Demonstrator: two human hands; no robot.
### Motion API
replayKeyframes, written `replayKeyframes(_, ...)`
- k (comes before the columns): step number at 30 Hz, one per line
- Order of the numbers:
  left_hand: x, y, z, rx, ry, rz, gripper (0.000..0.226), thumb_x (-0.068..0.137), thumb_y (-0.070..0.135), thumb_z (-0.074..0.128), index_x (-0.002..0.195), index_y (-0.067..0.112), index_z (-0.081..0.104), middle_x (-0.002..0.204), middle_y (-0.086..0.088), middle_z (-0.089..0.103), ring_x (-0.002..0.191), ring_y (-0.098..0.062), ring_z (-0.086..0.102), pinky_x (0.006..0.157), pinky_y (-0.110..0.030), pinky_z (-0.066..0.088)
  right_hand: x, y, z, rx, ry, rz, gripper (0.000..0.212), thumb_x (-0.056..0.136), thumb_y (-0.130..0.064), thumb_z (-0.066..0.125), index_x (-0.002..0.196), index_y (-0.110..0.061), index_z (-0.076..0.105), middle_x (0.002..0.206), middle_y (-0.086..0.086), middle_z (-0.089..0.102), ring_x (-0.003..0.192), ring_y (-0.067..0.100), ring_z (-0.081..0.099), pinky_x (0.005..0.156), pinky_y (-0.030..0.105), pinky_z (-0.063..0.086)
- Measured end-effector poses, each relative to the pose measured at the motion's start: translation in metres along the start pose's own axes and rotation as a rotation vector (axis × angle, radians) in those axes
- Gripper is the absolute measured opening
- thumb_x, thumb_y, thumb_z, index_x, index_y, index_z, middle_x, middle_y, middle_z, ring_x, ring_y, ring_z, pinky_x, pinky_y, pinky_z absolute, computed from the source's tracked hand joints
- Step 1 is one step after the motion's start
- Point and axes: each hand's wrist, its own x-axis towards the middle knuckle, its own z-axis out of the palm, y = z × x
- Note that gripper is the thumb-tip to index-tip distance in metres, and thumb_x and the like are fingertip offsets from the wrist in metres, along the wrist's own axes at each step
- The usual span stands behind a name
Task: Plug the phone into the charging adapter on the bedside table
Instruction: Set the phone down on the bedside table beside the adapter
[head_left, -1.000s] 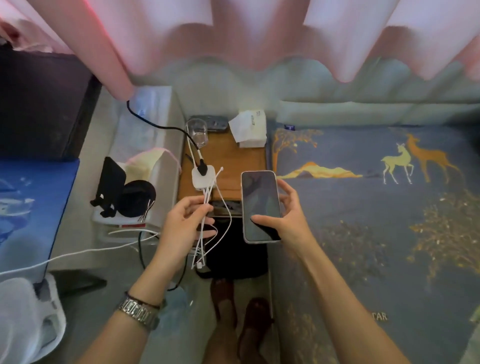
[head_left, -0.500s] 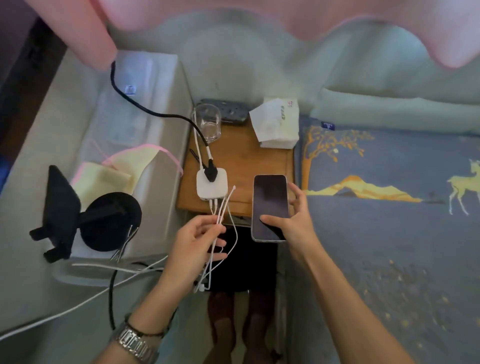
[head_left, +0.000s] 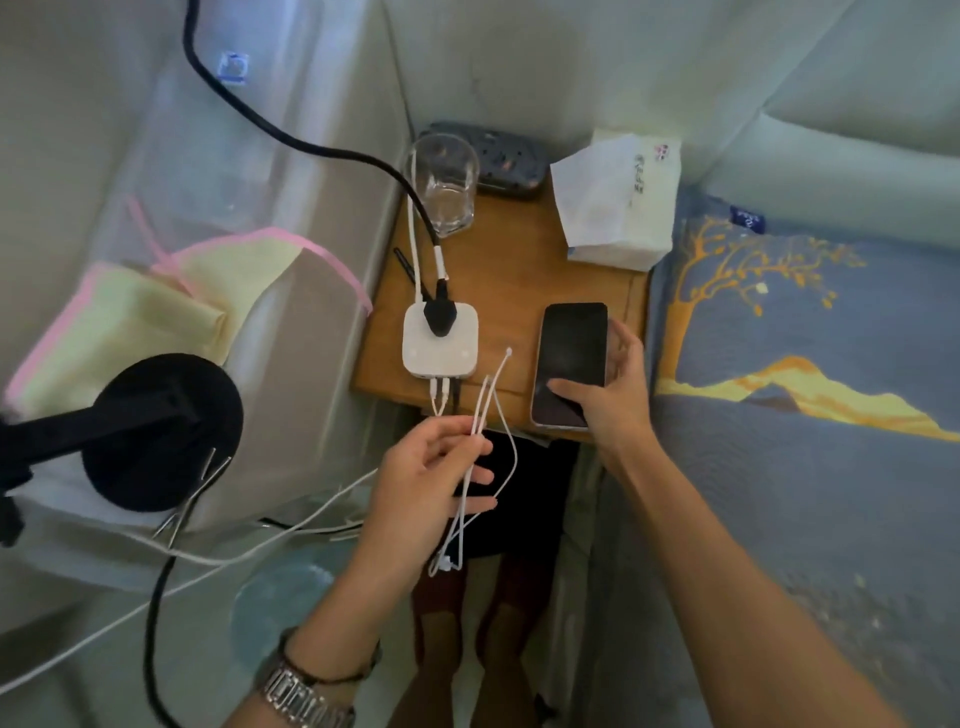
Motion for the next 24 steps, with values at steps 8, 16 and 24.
replayKeyframes(8, 0.014, 0.001, 0.005, 0.004, 0.006, 0.005, 0.013, 0.088, 0.013, 0.061, 0.097, 0.021, 0.066, 0.081, 0.003, 0.073, 0.069, -0.011, 0.069, 0.062, -0.034, 0.061, 0.010, 0.013, 0.003, -0.212, 0.032, -0.119, 0.099, 0.056, 0.002, 0.085, 0.137, -0.025, 0.036, 0.131, 0.004, 0.055, 0.118, 0.013, 0.055, 0.098, 0.038, 0.051)
replayKeyframes(16, 0.020, 0.001, 0.010, -0.008, -0.018, 0.000, 0.014, 0.088, 0.013, 0.061, 0.097, 0.021, 0.066, 0.081, 0.003, 0.072, 0.068, -0.010, 0.069, 0.062, -0.035, 0.061, 0.008, 0.012, 0.004, -0.391, 0.079, -0.122, 0.101, 0.060, -0.008, 0.086, 0.144, -0.023, 0.031, 0.136, 0.004, 0.039, 0.125, 0.015, 0.041, 0.104, 0.026, 0.037)
replayKeyframes(24, 0.022, -0.001, 0.008, -0.025, -0.019, 0.005, 0.014, 0.088, 0.013, 0.061, 0.098, 0.021, 0.066, 0.079, 0.006, 0.074, 0.068, -0.009, 0.069, 0.060, -0.032, 0.060, 0.009, 0.008, 0.004, -0.694, 0.128, -0.035, 0.098, 0.067, -0.025, 0.084, 0.147, -0.028, 0.027, 0.125, 0.013, 0.034, 0.116, 0.029, 0.037, 0.104, 0.038, 0.036)
